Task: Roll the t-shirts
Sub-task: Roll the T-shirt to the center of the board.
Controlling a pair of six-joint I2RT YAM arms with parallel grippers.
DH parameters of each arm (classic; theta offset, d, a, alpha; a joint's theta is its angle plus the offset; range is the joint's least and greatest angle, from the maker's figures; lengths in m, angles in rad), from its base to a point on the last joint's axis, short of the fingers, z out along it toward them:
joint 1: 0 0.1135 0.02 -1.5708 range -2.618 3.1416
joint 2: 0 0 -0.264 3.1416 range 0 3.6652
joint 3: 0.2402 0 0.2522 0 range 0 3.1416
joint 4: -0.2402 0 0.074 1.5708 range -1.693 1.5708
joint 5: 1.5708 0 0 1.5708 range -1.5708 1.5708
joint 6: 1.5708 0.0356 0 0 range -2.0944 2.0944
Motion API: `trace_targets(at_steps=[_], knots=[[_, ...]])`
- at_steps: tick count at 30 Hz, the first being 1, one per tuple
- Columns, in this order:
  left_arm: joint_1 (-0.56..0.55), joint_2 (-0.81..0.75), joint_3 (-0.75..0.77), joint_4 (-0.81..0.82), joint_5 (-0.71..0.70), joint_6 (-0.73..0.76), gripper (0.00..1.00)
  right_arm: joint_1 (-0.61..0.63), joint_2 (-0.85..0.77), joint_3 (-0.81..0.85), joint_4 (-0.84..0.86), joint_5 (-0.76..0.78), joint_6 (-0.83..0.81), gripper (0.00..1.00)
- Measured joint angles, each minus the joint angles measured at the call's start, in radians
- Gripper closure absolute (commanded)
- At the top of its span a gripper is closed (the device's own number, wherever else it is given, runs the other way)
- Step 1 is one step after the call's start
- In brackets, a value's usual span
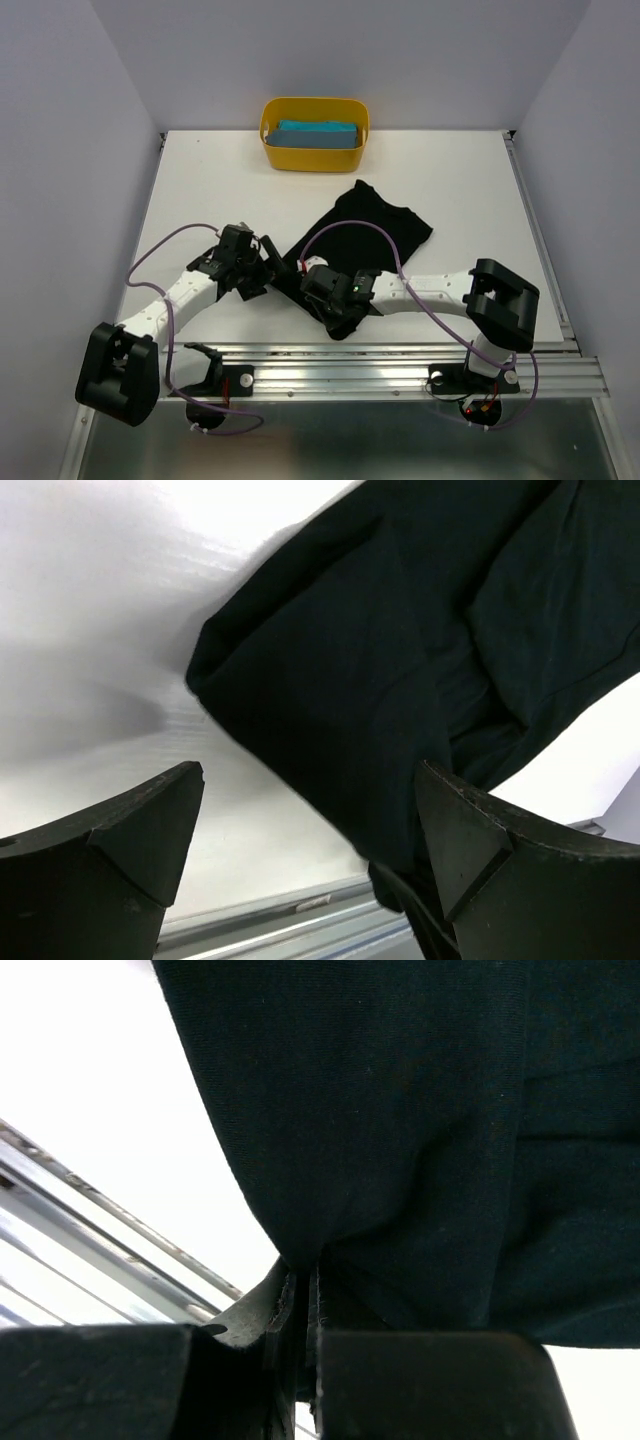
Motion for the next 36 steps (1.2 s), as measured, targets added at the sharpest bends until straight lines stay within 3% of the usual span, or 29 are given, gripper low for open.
trace_targets(at_steps=[8,11,14,15,16,18,19,20,22,24,30,36], knots=[[-0.021,0.023,-0.060,0.118,0.000,-0.053,0.04,-0.003,0.000,0.000,0.019,-0.039,0.042,0.99],[-0.030,0.064,-0.062,0.170,0.000,-0.064,0.13,-0.009,0.000,0.000,0.032,-0.051,0.053,0.99],[-0.032,0.101,-0.063,0.210,-0.001,-0.069,0.32,-0.013,0.000,0.000,0.041,-0.055,0.064,0.99],[-0.033,0.117,-0.063,0.225,-0.001,-0.070,0.43,-0.014,0.000,0.000,0.041,-0.055,0.066,0.99],[-0.034,0.130,-0.063,0.233,-0.003,-0.070,0.50,-0.014,0.000,0.000,0.042,-0.055,0.068,0.92],[-0.036,0.160,-0.063,0.248,-0.006,-0.066,0.77,-0.015,0.000,0.000,0.042,-0.054,0.068,0.74],[-0.036,0.171,-0.062,0.251,-0.007,-0.064,0.92,-0.015,0.000,0.000,0.040,-0.049,0.067,0.53],[-0.036,0.180,-0.061,0.253,-0.008,-0.062,1.00,-0.014,0.000,0.000,0.037,-0.042,0.064,0.45],[-0.037,0.187,-0.057,0.253,-0.009,-0.054,1.00,-0.014,0.000,0.002,0.033,-0.014,0.056,0.29],[-0.037,0.187,-0.048,0.249,-0.016,-0.050,1.00,-0.010,0.000,0.011,0.017,0.032,0.038,0.23],[-0.037,0.187,-0.015,0.225,-0.035,-0.046,1.00,0.051,0.000,0.069,-0.030,0.190,-0.011,0.14],[-0.037,0.187,0.017,0.185,-0.047,-0.040,1.00,0.166,0.030,0.140,-0.055,0.348,-0.054,0.13]])
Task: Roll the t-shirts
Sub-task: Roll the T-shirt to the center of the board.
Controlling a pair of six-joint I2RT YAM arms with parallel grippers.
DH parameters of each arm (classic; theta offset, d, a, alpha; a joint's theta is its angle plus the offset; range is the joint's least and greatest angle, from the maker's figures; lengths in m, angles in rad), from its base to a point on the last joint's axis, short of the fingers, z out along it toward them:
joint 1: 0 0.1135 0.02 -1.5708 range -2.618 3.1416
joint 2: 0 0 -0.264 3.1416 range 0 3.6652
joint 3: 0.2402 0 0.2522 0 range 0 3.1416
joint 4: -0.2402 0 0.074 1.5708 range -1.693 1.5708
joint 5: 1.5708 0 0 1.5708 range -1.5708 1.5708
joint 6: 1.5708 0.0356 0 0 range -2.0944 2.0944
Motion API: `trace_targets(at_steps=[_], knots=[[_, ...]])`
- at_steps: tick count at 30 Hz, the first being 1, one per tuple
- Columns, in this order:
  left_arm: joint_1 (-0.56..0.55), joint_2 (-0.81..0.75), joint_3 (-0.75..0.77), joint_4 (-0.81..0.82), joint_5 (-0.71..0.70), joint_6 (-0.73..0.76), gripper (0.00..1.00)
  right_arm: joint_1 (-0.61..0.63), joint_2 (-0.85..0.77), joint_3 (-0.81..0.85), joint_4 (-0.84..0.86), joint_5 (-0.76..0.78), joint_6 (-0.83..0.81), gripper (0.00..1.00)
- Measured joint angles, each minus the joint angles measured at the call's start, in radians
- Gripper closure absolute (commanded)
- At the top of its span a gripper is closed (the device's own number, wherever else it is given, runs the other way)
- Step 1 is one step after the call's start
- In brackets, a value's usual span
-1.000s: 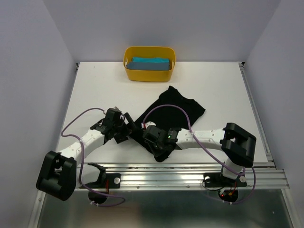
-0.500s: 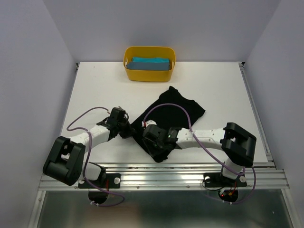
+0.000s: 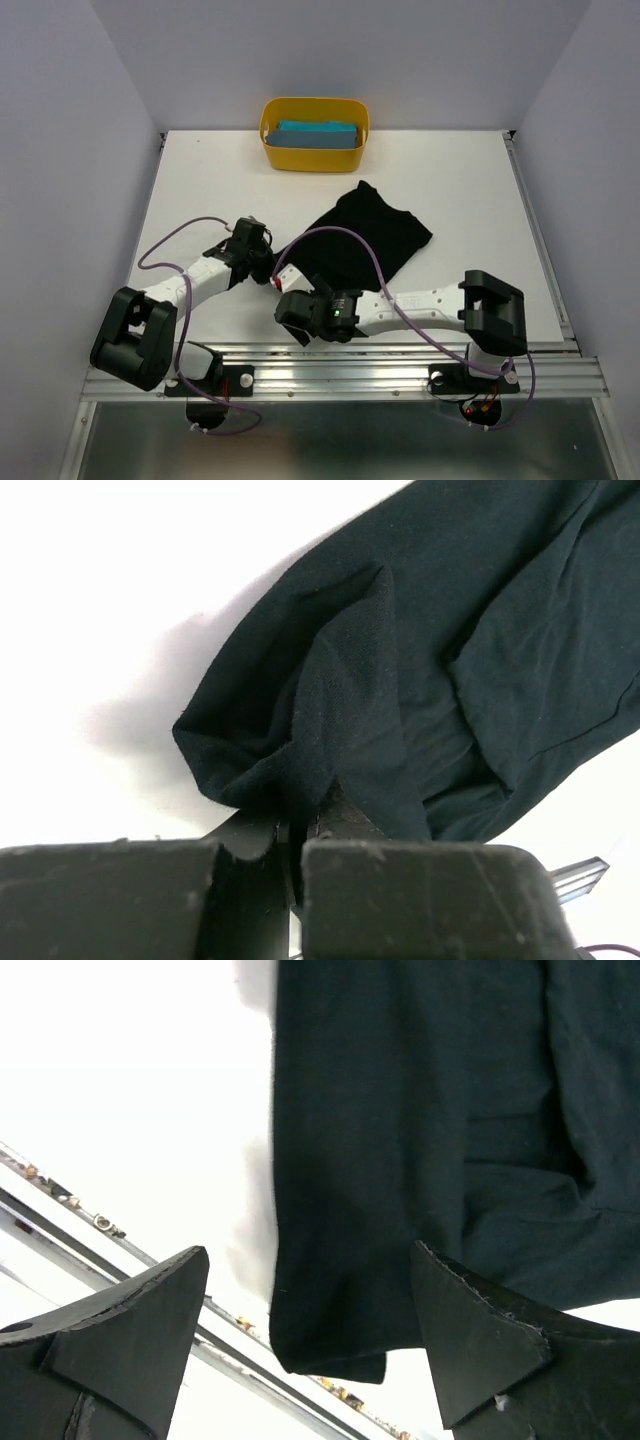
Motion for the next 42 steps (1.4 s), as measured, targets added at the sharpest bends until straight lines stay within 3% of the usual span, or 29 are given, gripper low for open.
trace_targets(at_steps=[6,12,15,16,19,20,22,23,24,26,27,31,42], knots=[[0.000,0.000,0.021,-0.022,-0.003,0.004,1.00,0.042,0.106,0.018,-0.008,0.106,-0.029,0.17],[0.000,0.000,0.022,-0.024,-0.006,0.004,1.00,0.049,0.149,0.011,-0.005,0.213,-0.047,0.28],[0.000,0.000,0.022,-0.025,-0.006,0.004,1.00,0.049,0.162,0.002,-0.003,0.257,-0.042,0.45],[0.001,0.000,0.023,-0.027,-0.006,0.004,1.00,0.049,0.166,-0.001,-0.003,0.271,-0.038,0.59],[0.001,0.000,0.023,-0.028,-0.006,0.004,1.00,0.049,0.177,-0.003,0.001,0.299,-0.029,0.82],[0.001,0.000,0.024,-0.028,-0.006,0.005,1.00,0.049,0.179,-0.003,0.001,0.305,-0.027,0.95],[0.001,0.000,0.025,-0.028,-0.006,0.010,1.00,0.049,0.179,-0.004,0.005,0.315,-0.027,0.99],[0.001,0.000,0.028,-0.028,-0.007,0.014,0.97,0.049,0.179,-0.006,0.012,0.317,-0.024,0.99],[0.001,0.000,0.031,-0.028,-0.008,0.018,0.81,0.049,0.179,-0.010,0.019,0.317,-0.024,0.99],[0.001,0.000,0.035,-0.029,-0.008,0.023,0.58,0.049,0.176,-0.021,0.039,0.310,-0.026,0.99],[0.001,0.000,0.039,-0.029,-0.009,0.028,0.40,0.049,0.173,-0.025,0.045,0.304,-0.027,0.99],[0.001,0.000,0.056,-0.036,-0.011,0.051,0.18,0.047,0.140,-0.050,0.070,0.249,-0.025,0.99],[0.011,-0.013,0.196,-0.135,-0.056,0.130,0.15,-0.107,-0.029,-0.163,0.192,-0.111,0.026,0.99]])
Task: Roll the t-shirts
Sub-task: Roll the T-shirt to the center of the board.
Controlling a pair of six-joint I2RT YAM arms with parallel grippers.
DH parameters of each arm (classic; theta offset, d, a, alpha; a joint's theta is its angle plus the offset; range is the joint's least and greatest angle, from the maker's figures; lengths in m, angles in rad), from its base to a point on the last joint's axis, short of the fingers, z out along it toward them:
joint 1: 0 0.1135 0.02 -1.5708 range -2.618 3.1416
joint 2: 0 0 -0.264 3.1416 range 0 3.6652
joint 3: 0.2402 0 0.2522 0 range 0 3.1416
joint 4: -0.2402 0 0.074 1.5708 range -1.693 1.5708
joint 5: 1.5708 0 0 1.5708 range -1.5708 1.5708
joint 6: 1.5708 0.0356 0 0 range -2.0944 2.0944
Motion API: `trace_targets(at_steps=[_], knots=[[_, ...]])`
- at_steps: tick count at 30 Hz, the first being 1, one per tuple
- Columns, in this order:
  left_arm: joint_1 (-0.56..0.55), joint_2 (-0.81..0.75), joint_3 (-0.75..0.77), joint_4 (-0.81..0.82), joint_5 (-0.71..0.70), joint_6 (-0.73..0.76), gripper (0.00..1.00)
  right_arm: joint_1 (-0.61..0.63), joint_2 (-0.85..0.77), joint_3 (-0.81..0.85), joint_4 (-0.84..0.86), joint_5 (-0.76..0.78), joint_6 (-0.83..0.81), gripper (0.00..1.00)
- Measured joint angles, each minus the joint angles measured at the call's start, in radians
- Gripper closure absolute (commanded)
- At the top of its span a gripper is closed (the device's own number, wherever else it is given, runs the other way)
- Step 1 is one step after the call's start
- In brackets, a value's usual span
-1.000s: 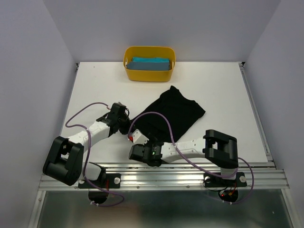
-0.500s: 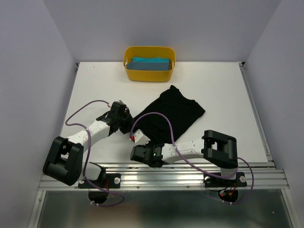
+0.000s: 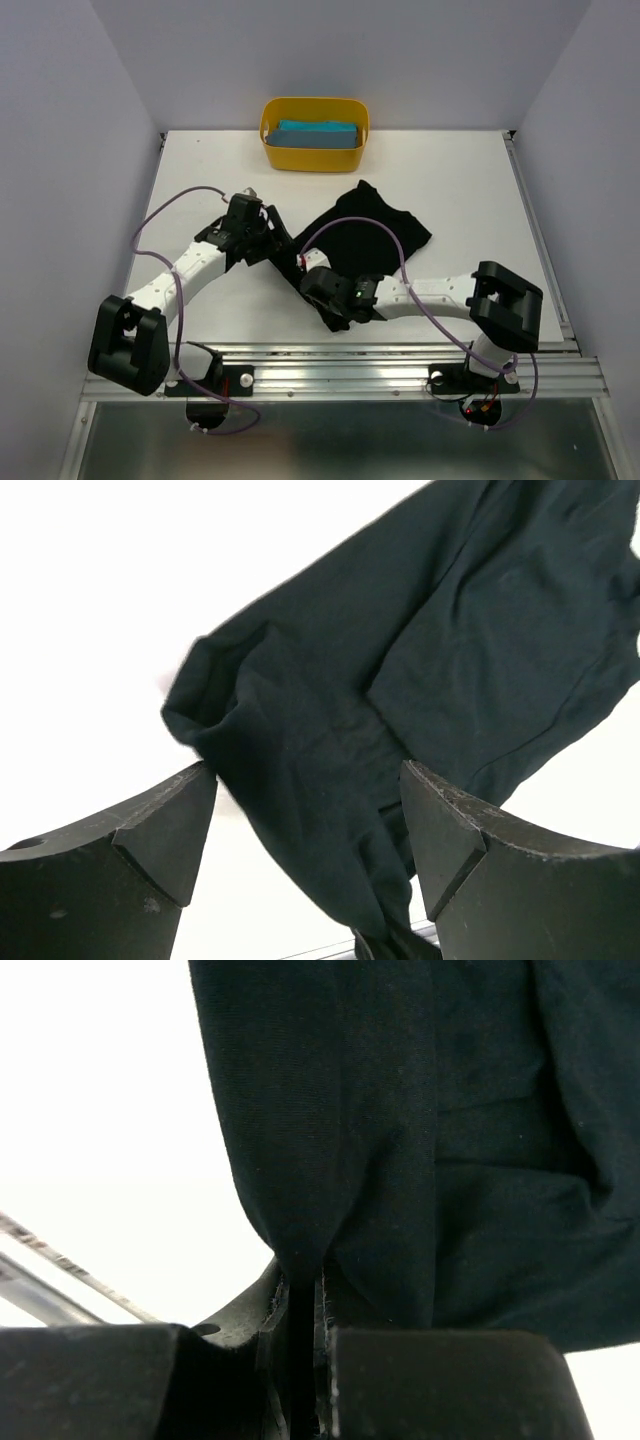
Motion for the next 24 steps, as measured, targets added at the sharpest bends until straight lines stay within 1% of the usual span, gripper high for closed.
trace_targets(at_steps=[5,9,10,12,14,18,21,22,24], knots=[[0.024,-0.057,0.063,-0.052,-0.030,0.032,0.16,-0.088,-0.047,-0.049,0.069,-0.184,0.021,0.99],[0.037,-0.093,0.079,-0.070,-0.046,0.049,0.18,-0.159,-0.056,-0.082,0.122,-0.344,0.035,0.99],[0.038,-0.097,0.079,-0.073,-0.045,0.053,0.19,-0.178,-0.057,-0.088,0.136,-0.401,0.042,0.99],[0.038,-0.097,0.079,-0.084,-0.041,0.058,0.21,-0.215,-0.057,-0.095,0.158,-0.467,0.050,0.99],[0.038,-0.099,0.073,-0.086,-0.030,0.063,0.24,-0.257,-0.058,-0.103,0.180,-0.554,0.066,0.99],[0.038,-0.113,0.025,-0.083,-0.005,0.070,0.26,-0.340,-0.058,-0.127,0.239,-0.719,0.103,0.99],[0.038,-0.133,-0.010,-0.084,0.016,0.076,0.38,-0.394,-0.058,-0.153,0.286,-0.818,0.134,0.99],[0.038,-0.141,-0.021,-0.083,0.025,0.080,0.48,-0.405,-0.058,-0.158,0.298,-0.840,0.143,0.99],[0.037,-0.153,-0.039,-0.079,0.040,0.086,0.58,-0.436,-0.058,-0.174,0.338,-0.909,0.170,0.99]])
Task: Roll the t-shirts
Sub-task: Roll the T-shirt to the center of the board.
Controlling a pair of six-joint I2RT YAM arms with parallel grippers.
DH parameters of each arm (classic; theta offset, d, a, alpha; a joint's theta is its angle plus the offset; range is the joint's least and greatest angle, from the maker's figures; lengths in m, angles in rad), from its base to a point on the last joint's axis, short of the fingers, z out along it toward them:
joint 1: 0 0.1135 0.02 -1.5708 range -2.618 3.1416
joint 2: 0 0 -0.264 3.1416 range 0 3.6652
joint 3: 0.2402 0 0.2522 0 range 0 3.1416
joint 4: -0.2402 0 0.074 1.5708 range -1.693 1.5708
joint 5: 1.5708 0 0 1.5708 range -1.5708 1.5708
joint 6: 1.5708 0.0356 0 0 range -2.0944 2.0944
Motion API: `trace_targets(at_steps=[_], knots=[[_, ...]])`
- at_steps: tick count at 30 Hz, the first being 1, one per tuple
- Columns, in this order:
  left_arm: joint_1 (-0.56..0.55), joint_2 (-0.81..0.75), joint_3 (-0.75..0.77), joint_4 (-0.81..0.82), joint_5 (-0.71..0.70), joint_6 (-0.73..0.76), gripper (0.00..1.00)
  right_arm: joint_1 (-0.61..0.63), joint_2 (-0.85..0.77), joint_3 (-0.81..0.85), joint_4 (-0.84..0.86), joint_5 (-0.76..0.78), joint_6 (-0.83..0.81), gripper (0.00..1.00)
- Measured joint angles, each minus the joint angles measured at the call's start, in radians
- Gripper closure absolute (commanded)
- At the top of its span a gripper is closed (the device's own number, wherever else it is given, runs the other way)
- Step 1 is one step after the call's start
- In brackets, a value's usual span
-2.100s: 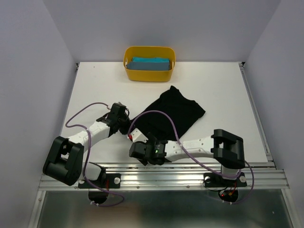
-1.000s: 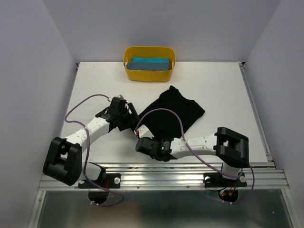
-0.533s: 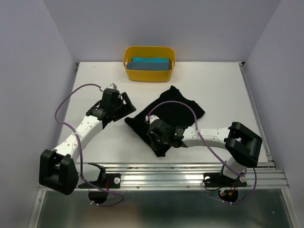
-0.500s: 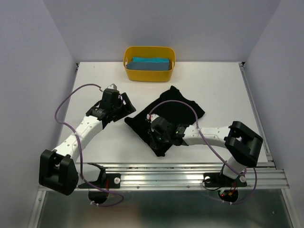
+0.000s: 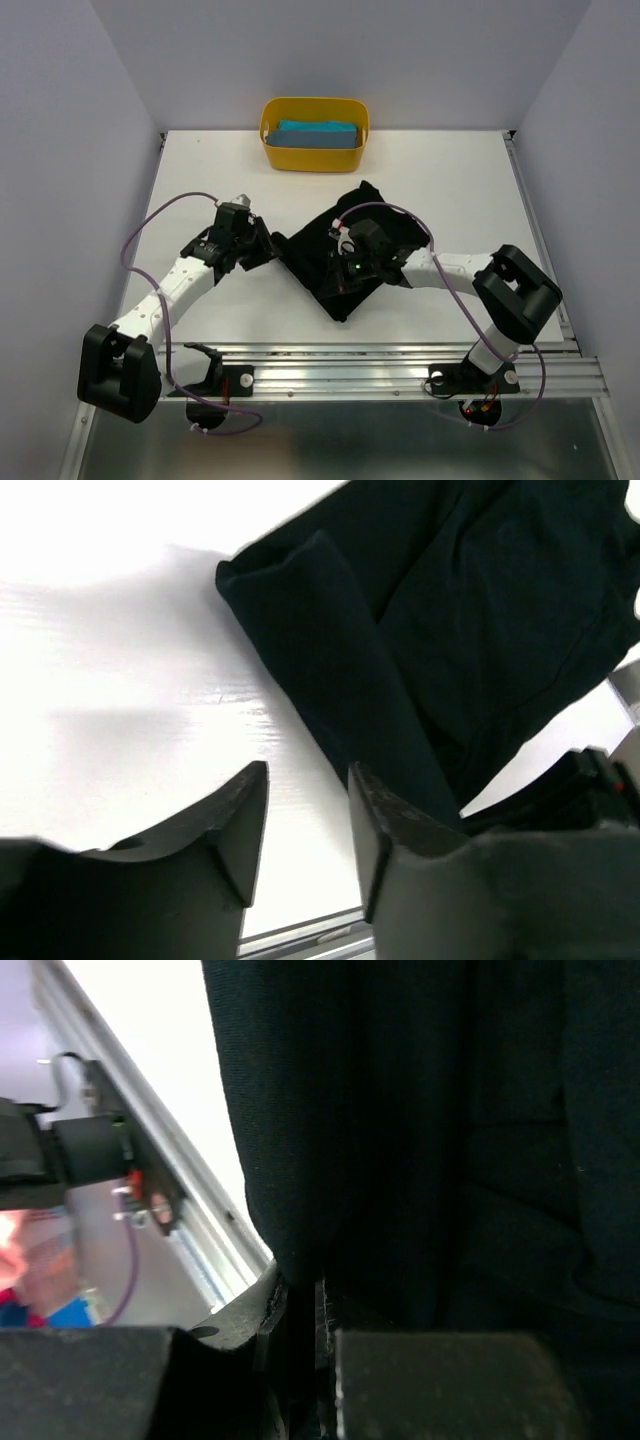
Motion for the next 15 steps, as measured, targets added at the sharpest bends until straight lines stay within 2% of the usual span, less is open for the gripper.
trace_targets(at_steps=[3,4,9,15], knots=[[-0.001,-0.007,-0.019,0.014,0.022,0.008,0.68,-0.037,0.004,-0.018,0.043,-0.072,0.024,0.99],[-0.002,-0.007,-0.022,0.018,0.026,0.012,0.75,-0.045,0.009,-0.022,0.056,-0.096,0.030,0.99],[-0.002,0.014,-0.027,0.053,0.052,0.022,0.93,-0.098,0.051,-0.024,0.097,-0.215,0.050,0.99],[-0.005,0.072,-0.027,0.089,0.072,0.031,1.00,-0.152,0.120,-0.023,0.118,-0.327,0.064,0.99]])
